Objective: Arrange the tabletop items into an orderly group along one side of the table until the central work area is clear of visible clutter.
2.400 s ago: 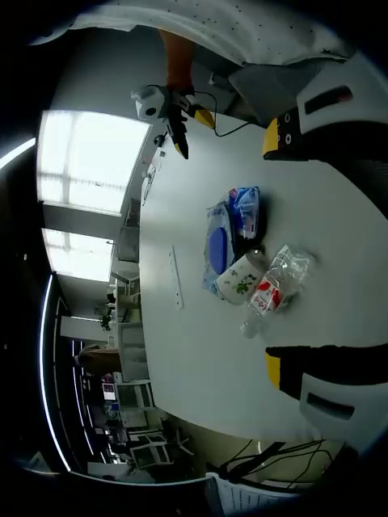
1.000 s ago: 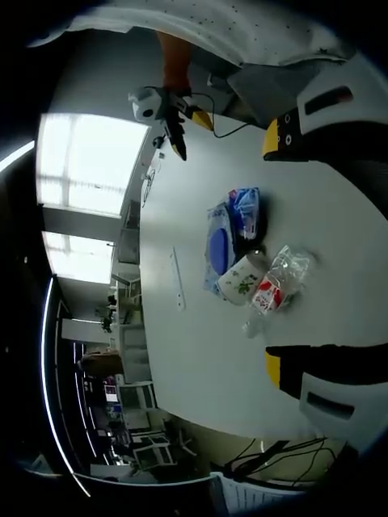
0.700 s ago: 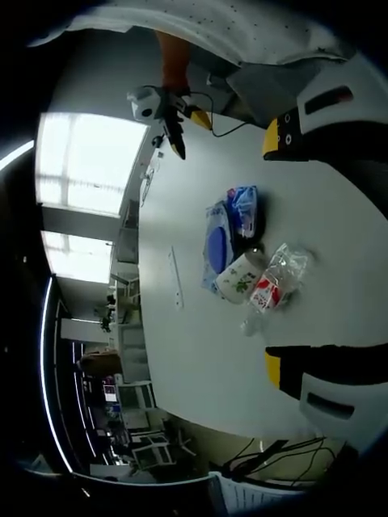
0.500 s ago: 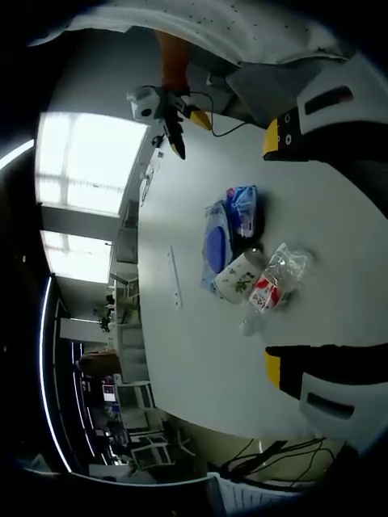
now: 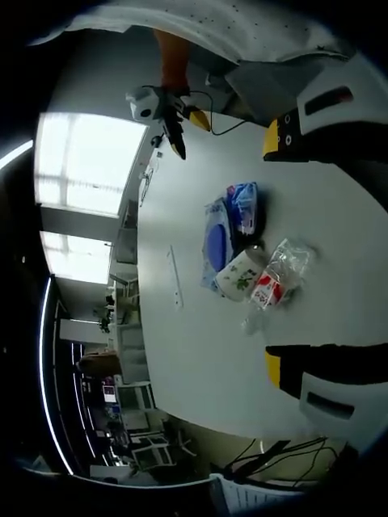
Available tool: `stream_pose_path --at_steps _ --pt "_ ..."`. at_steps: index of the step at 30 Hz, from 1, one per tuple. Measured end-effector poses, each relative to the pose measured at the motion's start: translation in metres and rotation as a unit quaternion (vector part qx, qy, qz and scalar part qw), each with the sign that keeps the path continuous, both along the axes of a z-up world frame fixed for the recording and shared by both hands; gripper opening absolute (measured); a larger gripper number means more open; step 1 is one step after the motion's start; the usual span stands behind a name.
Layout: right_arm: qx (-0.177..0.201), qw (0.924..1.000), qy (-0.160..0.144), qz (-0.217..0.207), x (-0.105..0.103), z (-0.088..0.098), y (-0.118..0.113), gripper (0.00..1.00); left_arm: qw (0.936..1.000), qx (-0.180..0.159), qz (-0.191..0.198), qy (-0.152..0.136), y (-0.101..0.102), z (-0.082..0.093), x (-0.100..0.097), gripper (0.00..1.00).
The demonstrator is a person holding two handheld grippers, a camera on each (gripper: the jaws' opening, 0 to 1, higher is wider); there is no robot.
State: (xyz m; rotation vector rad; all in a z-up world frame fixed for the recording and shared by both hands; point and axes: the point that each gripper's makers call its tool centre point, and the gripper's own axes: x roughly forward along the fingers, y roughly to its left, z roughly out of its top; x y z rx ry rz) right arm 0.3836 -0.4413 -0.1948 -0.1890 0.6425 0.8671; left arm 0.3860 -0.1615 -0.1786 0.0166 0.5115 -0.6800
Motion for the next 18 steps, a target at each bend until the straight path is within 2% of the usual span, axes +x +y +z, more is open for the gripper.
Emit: stream_pose_path --at_steps 18 --pt "0.016 0.9997 0.005 -0.017 0.009 0.002 0.009 0.69 0.9999 0.001 -0.011 -0.006 -0.006 0.005 0.014 0.96"
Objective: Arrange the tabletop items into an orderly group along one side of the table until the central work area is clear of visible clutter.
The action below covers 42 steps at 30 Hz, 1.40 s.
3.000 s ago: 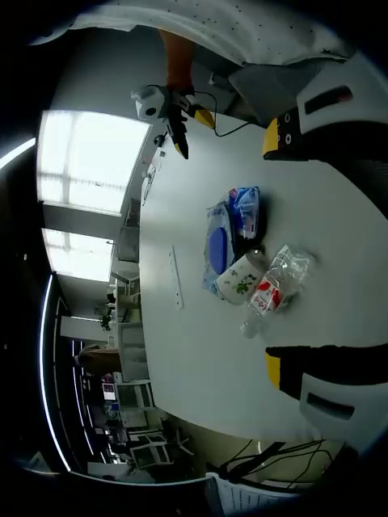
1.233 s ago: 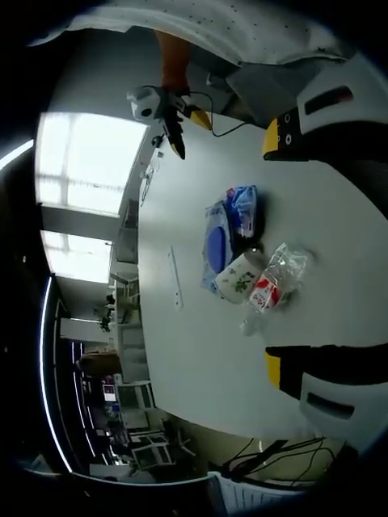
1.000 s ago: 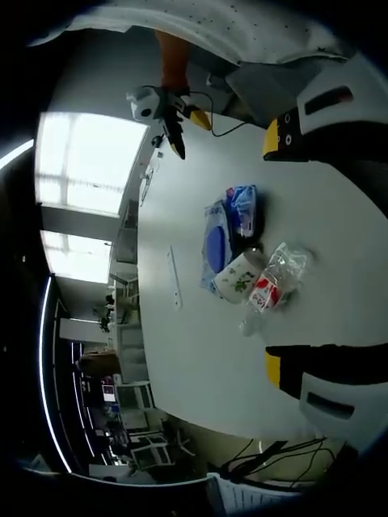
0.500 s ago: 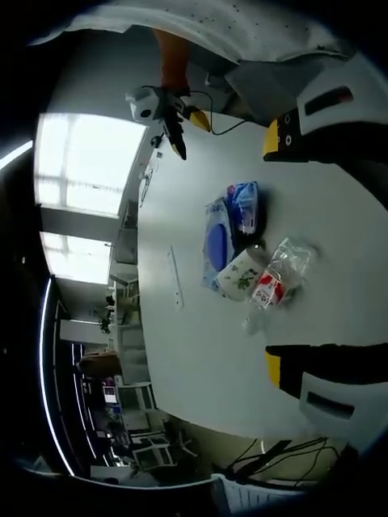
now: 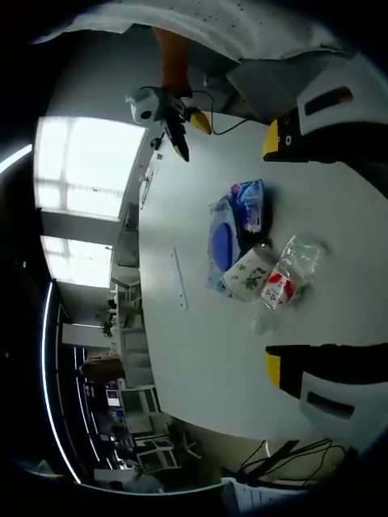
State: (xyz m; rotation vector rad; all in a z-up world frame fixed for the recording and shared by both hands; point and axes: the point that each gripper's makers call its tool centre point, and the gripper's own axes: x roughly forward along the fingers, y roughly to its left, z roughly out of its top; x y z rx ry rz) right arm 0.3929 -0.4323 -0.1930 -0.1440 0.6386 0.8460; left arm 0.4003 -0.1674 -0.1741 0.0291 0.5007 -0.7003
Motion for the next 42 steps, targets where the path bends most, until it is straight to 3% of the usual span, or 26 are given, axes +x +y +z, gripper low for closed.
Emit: stream_pose_path --at_steps 42 --pt "0.036 0.9948 0.034 -0.088 0.028 -0.011 0.012 0.53 0.9972 0.015 -0.067 -0.030 -0.039 0.014 0.077 0.95"
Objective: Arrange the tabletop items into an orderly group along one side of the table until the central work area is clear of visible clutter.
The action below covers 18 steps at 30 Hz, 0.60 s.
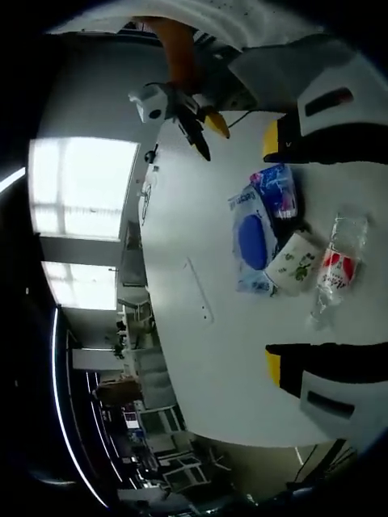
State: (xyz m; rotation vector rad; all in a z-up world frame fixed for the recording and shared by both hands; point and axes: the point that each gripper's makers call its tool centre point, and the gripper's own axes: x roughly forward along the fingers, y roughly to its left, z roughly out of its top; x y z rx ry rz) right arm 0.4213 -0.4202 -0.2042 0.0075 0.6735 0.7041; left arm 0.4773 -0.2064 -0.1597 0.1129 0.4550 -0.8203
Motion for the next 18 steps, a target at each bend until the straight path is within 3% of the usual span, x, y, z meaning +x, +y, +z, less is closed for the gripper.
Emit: stream_pose_path --at_steps 18 --pt "0.008 0.9994 0.016 -0.029 0.010 -0.010 0.005 0.51 0.9996 0.000 -0.028 0.004 -0.022 -0.007 0.032 0.94"
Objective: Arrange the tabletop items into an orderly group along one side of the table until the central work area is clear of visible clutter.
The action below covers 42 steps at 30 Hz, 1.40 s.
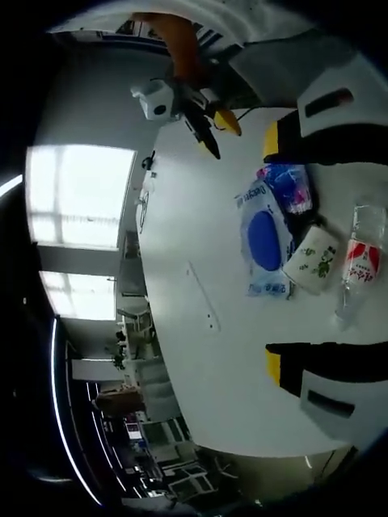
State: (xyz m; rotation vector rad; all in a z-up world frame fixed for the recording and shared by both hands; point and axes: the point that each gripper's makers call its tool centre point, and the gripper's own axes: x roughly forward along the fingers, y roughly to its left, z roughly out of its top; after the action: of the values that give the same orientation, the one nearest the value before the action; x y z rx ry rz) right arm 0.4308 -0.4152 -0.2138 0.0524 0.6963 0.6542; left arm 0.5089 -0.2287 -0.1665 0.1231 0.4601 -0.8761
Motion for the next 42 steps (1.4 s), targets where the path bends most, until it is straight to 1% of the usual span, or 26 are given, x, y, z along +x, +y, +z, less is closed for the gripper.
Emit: stream_pose_path --at_steps 17,24,33,42 --pt "0.015 0.9993 0.014 -0.030 0.010 -0.008 0.002 0.46 0.9996 0.002 -0.028 0.004 -0.024 -0.008 0.030 0.94" --pt "0.022 0.9988 0.022 -0.039 0.015 -0.013 0.006 0.45 0.9993 0.003 -0.036 0.008 -0.032 -0.014 0.038 0.94" --pt "0.029 0.9980 0.031 -0.047 0.019 -0.019 0.011 0.43 0.9988 0.009 -0.045 0.016 -0.038 -0.024 0.050 0.94" --pt "0.036 0.9965 0.043 -0.062 0.023 -0.029 0.014 0.41 0.9975 0.027 -0.060 0.024 -0.044 -0.037 0.065 0.92"
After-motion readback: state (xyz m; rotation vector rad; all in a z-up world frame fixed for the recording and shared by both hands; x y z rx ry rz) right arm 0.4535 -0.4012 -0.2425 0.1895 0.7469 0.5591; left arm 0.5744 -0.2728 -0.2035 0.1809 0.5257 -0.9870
